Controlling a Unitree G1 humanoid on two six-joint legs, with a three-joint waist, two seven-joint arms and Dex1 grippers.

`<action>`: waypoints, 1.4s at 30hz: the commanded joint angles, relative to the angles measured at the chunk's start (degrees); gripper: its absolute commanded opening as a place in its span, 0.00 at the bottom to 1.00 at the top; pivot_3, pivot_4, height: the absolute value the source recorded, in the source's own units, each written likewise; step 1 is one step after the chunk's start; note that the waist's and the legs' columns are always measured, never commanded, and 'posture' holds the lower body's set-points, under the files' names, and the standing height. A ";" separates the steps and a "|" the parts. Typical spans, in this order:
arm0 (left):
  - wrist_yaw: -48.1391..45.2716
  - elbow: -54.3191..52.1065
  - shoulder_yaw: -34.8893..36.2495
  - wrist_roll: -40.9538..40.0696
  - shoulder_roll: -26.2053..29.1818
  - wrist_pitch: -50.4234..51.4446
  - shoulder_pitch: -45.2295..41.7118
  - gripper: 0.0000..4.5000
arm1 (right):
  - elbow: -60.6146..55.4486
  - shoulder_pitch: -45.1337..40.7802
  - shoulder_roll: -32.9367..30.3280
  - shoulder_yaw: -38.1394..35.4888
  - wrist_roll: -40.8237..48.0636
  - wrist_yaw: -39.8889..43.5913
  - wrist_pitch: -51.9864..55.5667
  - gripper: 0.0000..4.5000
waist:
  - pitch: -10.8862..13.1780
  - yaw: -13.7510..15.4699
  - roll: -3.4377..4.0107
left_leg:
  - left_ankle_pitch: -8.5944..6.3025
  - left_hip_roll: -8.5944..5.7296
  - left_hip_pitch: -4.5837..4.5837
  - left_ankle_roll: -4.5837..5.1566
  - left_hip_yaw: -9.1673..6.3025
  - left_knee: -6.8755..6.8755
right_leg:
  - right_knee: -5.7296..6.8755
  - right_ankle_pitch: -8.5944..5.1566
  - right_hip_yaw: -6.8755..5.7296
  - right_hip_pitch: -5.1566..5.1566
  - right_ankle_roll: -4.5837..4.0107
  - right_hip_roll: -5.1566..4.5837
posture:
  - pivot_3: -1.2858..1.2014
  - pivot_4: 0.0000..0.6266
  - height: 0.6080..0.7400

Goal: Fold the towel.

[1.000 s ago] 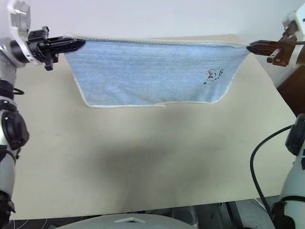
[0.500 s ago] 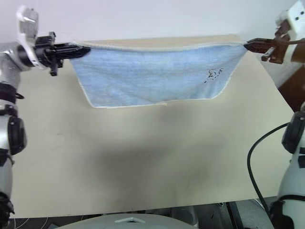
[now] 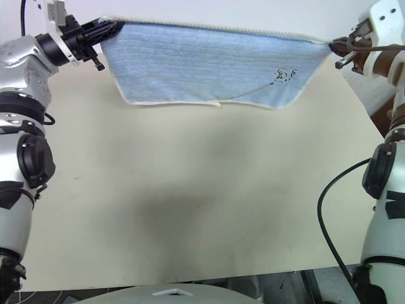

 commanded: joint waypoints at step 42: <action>-19.90 -74.33 9.28 -23.61 15.06 47.71 68.09 0.01 | -44.69 44.95 -16.84 0.18 22.19 38.74 23.51 0.00 | 0.04 -0.04 0.13 | -0.22 0.12 0.42 0.02 -0.14 0.13 | 0.02 0.07 0.03 0.24 -0.20 -0.37 | 0.52 0.24 1.00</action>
